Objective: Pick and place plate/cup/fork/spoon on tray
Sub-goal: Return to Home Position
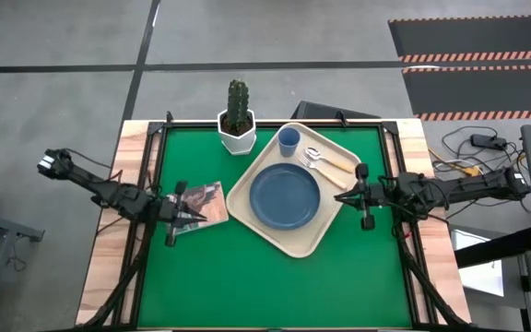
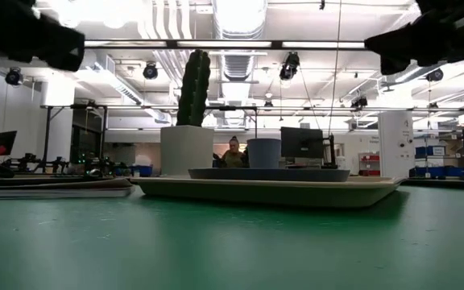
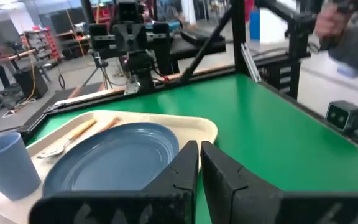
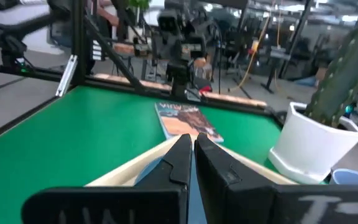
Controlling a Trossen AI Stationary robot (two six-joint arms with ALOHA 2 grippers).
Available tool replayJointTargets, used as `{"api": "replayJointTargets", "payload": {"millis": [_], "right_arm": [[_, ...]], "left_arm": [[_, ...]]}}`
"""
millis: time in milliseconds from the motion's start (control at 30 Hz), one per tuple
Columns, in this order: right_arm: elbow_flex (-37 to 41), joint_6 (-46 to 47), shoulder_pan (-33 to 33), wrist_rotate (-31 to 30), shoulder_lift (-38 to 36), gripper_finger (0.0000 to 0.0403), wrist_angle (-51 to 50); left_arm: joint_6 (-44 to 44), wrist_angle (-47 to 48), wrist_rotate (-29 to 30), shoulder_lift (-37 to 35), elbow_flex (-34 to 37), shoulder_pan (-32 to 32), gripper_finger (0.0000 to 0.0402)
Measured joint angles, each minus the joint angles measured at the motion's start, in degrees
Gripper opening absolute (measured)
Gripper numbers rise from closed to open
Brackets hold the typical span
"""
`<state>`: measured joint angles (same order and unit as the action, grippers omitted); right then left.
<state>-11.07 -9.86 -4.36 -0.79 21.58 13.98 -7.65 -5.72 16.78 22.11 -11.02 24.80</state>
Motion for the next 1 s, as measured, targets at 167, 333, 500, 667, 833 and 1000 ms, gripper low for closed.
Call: {"api": "replayJointTargets", "payload": {"millis": [167,333,500,667,833,1000], "right_arm": [[2.3,-1.4,0.0,2.7,-4.7,0.0011,-0.4],[4.5,-4.7,0.0,2.7,-8.9,0.0011,-0.6],[5.1,-8.3,0.0,2.3,-13.5,0.0011,-3.6],[5.1,-10.3,0.0,2.3,-18.2,0.0011,-7.9],[6.3,-9.4,0.0,2.3,-21.5,0.0011,-8.8],[9.4,-9.5,0.0,2.3,-21.4,0.001,-5.4]], "left_arm": [[1.3,-1.4,0.0,-9.2,6.0,0.0,0.0],[1.5,-0.2,0.1,-17.0,10.5,0.0,0.0],[2.5,0.7,0.6,-21.5,10.5,0.0,0.0],[2.4,1.9,0.8,-21.7,10.6,0.0,0.0],[2.4,1.8,1.7,-19.1,10.6,0.0,0.0],[2.4,1.8,1.7,-16.5,10.6,0.0,0.0]]}}
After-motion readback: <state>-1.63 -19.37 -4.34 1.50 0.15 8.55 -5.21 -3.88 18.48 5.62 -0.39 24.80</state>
